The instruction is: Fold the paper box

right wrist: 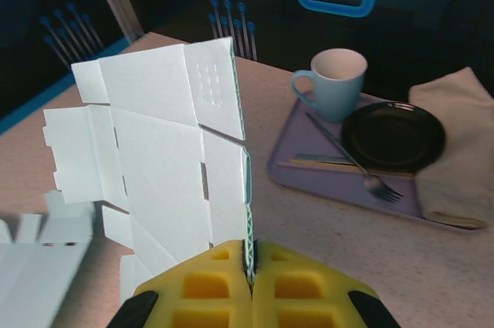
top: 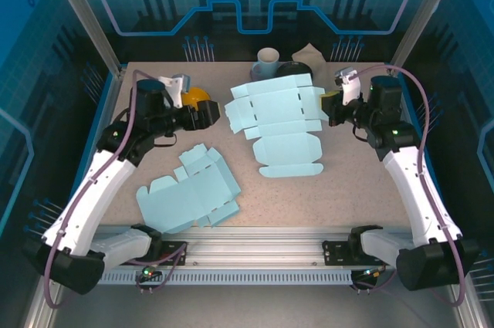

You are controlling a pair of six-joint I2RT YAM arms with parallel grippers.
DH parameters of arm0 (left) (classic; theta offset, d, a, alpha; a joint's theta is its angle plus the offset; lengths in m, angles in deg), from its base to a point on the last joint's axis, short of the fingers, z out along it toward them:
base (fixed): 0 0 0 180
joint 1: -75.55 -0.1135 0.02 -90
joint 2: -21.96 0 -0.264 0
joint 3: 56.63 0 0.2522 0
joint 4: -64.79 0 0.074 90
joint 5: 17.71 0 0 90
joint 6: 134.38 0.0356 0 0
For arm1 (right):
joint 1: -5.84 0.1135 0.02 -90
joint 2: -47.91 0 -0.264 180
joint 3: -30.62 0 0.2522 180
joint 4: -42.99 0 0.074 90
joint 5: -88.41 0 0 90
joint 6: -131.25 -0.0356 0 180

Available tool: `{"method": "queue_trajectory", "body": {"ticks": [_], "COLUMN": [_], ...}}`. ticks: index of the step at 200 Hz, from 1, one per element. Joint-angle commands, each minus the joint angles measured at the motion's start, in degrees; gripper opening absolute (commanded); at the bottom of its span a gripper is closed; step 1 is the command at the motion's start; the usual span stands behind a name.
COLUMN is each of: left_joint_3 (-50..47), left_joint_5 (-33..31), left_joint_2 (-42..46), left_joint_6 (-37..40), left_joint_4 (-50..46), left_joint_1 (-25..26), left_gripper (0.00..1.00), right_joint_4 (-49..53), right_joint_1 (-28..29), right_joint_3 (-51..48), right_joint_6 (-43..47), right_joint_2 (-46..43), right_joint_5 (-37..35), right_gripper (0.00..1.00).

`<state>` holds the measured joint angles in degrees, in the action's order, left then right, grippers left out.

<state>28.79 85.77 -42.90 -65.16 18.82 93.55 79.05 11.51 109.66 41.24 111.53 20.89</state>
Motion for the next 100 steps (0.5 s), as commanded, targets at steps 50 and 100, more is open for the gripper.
{"method": "queue_trajectory", "body": {"ticks": [50,100], "left_joint_3": [8.5,7.0], "left_joint_5": [7.6,9.1], "left_joint_2": [-11.5,-13.5], "left_joint_6": [17.3,19.7], "left_joint_4": [0.4,1.9], "left_joint_1": [1.2,1.2], "left_gripper": [0.91,0.85], "right_joint_4": [-11.8,-11.7], "right_joint_1": [-0.5,-0.5], "right_joint_3": [-8.8,-8.8], "right_joint_6": [1.4,2.3], "right_joint_2": [-5.5,-5.1], "right_joint_5": [10.9,13.8], "right_gripper": [0.00,0.00]}}
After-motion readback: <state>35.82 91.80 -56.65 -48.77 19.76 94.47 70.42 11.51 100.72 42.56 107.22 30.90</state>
